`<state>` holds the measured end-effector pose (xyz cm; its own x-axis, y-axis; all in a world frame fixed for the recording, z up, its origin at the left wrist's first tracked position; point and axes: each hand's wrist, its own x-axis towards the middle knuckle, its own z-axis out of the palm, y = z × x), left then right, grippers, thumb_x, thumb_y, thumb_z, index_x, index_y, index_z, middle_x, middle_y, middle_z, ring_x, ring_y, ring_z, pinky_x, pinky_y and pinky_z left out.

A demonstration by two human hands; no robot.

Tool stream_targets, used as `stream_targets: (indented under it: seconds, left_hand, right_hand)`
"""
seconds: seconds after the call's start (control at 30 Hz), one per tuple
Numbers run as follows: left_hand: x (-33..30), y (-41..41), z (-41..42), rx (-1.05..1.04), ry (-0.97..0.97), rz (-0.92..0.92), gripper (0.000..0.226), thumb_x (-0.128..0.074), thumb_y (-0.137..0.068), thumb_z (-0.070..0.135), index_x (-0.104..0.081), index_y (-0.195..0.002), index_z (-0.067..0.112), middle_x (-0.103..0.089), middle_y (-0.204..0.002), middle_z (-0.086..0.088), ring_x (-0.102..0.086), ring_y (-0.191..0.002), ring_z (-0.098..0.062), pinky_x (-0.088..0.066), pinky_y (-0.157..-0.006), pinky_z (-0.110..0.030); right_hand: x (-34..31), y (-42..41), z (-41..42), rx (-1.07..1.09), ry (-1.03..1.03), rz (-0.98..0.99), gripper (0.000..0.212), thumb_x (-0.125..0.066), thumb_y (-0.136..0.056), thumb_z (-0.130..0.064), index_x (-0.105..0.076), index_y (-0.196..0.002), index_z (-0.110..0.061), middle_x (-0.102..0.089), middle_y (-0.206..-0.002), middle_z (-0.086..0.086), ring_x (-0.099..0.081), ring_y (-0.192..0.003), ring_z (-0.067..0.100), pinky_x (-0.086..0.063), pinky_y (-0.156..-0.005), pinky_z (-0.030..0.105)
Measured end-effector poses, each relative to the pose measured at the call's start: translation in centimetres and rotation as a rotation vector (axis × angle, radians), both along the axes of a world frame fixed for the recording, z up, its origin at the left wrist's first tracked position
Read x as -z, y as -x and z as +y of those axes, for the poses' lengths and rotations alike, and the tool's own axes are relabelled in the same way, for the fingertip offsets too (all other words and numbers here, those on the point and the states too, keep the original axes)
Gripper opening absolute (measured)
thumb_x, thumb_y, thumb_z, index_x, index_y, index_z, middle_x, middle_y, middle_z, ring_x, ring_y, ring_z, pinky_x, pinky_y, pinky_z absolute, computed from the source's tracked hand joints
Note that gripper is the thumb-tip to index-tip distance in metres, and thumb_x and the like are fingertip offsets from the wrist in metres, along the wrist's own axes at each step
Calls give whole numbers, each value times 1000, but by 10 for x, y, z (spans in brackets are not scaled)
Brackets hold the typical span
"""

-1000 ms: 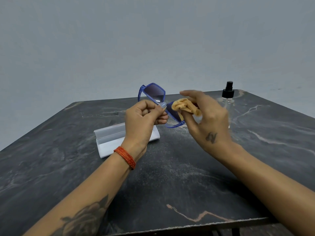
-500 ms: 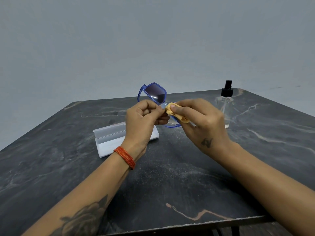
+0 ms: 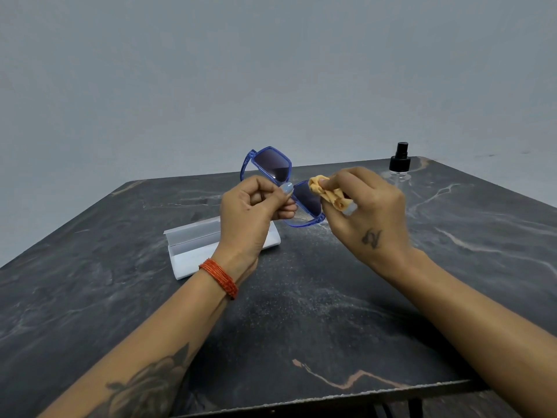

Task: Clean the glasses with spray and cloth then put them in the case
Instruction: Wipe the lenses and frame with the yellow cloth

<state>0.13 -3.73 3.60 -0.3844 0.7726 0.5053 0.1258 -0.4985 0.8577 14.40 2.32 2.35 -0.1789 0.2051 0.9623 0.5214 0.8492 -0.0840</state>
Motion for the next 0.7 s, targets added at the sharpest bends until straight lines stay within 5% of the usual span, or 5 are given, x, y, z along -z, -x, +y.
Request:
stream_targets:
  seconds: [0.1, 0.4, 0.57, 0.7]
  left_hand:
    - [-1, 1, 0, -10, -15, -38, 19, -61, -82, -3, -57, -66, 6, -64, -52, 1, -64, -54, -11, -53, -56, -20]
    - [-2, 2, 0, -9, -19, -55, 14, -62, -82, -1, -57, -70, 3, -64, -53, 2, -64, -55, -11, -53, -56, -20]
    - [-2, 0, 0, -6, -14, -29, 15, -62, -82, -1, -58, -69, 5, -64, -54, 1, -64, -55, -12, -53, -57, -20]
    - [0, -1, 0, 11, -2, -1, 19, -59, -83, -4, -57, -67, 5, -64, -52, 1, -64, -54, -11, -54, -57, -21]
  right_hand:
    - [1, 0, -2, -16, 5, -21, 8, -71, -67, -4, -64, -72, -3, -61, -72, 6, -49, -58, 13, -31, -52, 16]
    - [1, 0, -5, -116, -19, -13, 6, -70, -71, -4, -67, -76, -2, -64, -77, 7, -58, -62, 18, -45, -50, 30]
    - [-3, -1, -1, -13, -1, 59, 13, -73, -68, 5, -68, -79, -1, -64, -78, 9, -54, -66, 15, -35, -59, 13]
    - [0, 2, -1, -33, -21, 31, 8, -73, -76, -2, -69, -83, 0, -65, -81, 10, -59, -67, 20, -41, -57, 19]
